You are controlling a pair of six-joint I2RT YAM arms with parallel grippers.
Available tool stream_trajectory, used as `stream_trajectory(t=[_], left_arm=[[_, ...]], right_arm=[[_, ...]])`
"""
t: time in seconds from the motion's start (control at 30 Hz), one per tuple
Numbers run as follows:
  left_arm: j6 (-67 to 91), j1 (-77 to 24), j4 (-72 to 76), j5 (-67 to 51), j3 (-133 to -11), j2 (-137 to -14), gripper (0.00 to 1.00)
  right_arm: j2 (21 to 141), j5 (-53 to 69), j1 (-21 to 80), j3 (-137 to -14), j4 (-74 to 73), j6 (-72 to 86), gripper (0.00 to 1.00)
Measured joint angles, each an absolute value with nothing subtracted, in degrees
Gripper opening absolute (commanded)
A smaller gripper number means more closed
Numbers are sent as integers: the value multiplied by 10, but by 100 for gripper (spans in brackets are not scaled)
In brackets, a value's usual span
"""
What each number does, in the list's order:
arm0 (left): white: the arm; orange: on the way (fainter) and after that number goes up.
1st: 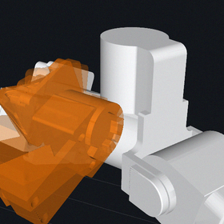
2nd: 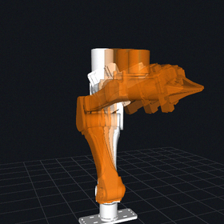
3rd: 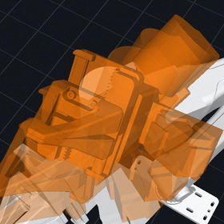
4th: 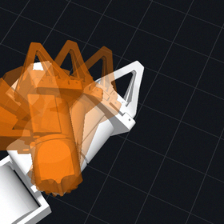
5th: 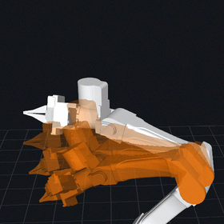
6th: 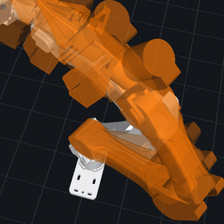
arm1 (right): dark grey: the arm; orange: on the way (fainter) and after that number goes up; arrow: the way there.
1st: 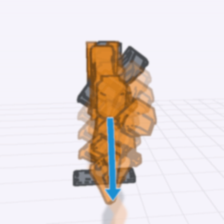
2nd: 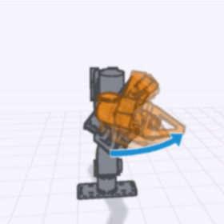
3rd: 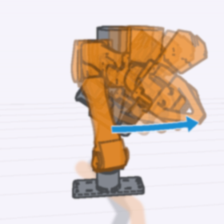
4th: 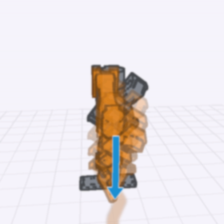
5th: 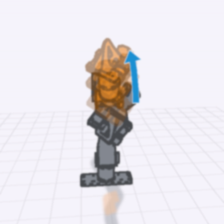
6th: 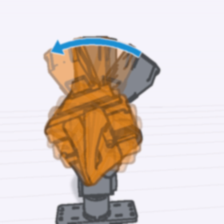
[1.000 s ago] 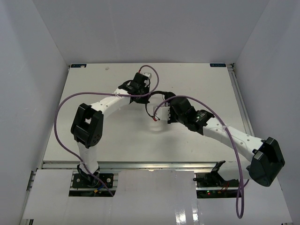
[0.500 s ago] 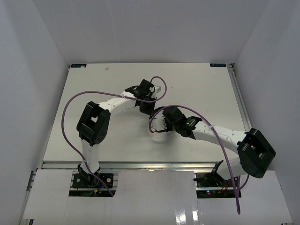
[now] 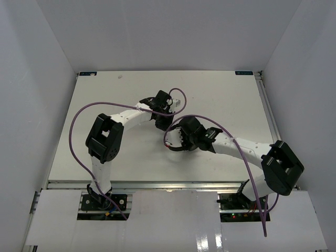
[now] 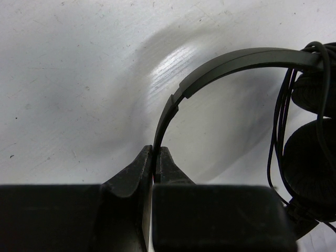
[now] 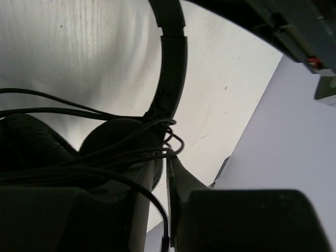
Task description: Wrap the headphones
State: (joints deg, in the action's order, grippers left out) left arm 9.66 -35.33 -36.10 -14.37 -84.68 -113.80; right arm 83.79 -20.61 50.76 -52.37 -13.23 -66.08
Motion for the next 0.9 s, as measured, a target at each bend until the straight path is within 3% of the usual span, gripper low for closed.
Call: stream_trajectory(t=[0.33, 0.9], left_arm=[[93, -354, -369, -147, -847, -1138, 0], [92, -354, -371, -150, -844, -1135, 0]], right_arm=[[838, -172, 508, -580, -159, -667, 40], [890, -135, 464, -639, -219, -623, 42]])
